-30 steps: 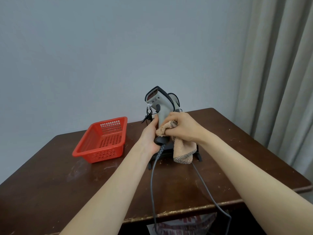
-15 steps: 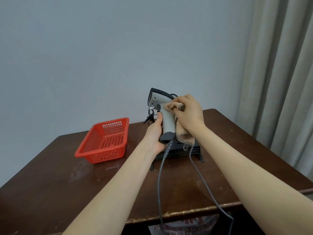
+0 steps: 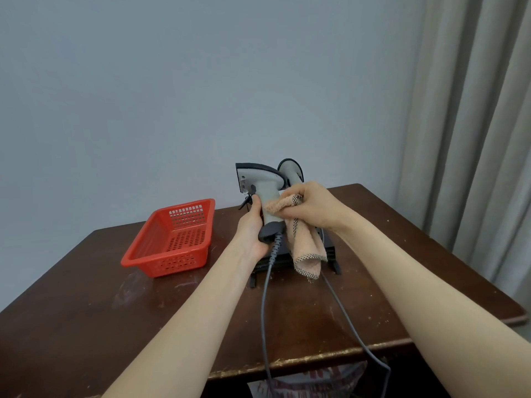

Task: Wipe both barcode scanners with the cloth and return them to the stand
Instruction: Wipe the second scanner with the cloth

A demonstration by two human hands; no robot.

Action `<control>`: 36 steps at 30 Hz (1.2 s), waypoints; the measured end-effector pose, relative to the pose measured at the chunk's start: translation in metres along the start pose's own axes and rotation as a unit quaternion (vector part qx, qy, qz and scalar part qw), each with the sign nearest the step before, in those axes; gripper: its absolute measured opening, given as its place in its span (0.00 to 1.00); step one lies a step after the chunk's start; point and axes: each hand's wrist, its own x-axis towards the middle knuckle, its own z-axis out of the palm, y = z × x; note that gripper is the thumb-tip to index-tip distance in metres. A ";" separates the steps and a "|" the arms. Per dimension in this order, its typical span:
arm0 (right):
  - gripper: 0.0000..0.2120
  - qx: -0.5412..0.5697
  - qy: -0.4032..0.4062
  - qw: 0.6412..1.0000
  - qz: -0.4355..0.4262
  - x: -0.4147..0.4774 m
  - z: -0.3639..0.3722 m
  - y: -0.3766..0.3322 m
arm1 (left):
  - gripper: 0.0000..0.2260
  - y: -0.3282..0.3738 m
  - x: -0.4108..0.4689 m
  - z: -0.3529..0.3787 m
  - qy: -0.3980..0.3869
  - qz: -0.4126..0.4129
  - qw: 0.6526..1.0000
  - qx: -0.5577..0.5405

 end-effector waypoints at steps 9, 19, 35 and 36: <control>0.07 -0.100 0.154 0.982 -0.032 0.020 -0.007 -0.003 | 0.16 -0.004 -0.003 0.009 -0.005 -0.008 0.999 -0.045; 0.04 -0.070 -0.066 0.995 -0.023 -0.006 -0.006 -0.002 | 0.24 -0.008 0.004 0.001 0.011 0.009 0.996 0.087; 0.08 -0.150 0.265 0.952 -0.036 0.023 -0.006 -0.002 | 0.18 -0.024 0.001 0.013 -0.032 0.056 0.985 0.161; 0.08 -0.149 0.262 0.953 -0.027 0.022 -0.009 0.001 | 0.18 -0.024 0.001 0.013 -0.029 0.059 0.987 0.148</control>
